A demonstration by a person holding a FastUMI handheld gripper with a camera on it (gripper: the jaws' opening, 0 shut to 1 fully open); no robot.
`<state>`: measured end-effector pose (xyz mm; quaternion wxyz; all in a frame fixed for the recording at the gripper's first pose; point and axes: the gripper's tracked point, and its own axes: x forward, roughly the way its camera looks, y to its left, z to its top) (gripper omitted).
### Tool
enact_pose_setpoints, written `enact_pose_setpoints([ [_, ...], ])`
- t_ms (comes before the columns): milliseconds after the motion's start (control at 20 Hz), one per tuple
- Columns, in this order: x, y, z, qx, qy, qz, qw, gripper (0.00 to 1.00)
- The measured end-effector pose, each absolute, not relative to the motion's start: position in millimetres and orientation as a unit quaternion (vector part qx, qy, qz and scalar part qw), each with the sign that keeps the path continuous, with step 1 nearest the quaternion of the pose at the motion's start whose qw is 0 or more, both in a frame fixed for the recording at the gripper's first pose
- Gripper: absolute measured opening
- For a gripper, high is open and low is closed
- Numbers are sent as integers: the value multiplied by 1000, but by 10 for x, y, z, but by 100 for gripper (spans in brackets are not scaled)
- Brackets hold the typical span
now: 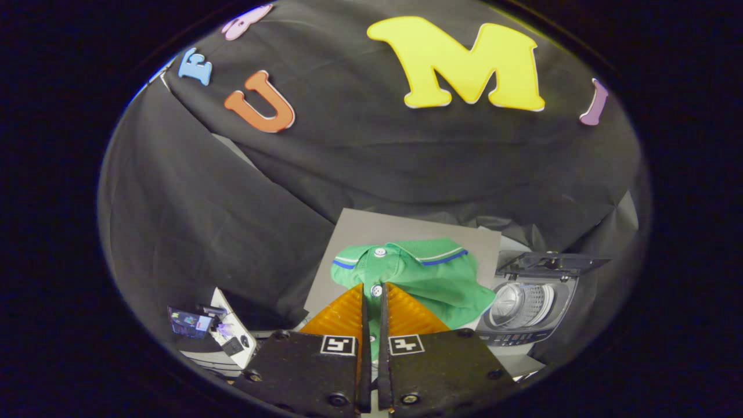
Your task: Put the clothes into the washing machine and then close the washing machine lid.
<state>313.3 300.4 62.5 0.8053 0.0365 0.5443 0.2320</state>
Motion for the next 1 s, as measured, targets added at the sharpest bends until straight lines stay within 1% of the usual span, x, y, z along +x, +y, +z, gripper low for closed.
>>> enact_pose_setpoints([
  [250, 3052, 2791, 1185, 41, 502, 231, 833, 8],
  [550, 2891, 2284, 1720, 47, 463, 207, 860, 8],
  [750, 2779, 1900, 1911, 55, 445, 176, 876, 8],
  [1000, 2645, 1396, 1926, 71, 434, 128, 889, 8],
])
